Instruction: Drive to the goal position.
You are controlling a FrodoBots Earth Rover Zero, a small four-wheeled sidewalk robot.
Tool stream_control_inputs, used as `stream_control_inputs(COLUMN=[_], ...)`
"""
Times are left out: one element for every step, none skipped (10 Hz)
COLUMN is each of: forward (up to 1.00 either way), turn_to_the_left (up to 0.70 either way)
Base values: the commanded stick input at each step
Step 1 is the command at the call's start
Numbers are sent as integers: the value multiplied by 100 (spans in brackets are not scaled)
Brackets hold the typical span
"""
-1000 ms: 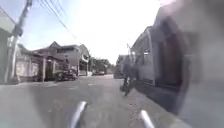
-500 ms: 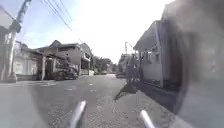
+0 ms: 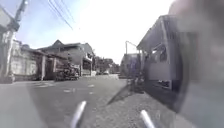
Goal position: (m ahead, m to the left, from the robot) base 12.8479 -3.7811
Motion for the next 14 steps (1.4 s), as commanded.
stream_control_inputs(forward=[85,85,85,85,85,85,85,85,85,85,85,85,85,85], turn_to_the_left=[0,0,0,0,0,0,0,0,0,0,0,0,0,0])
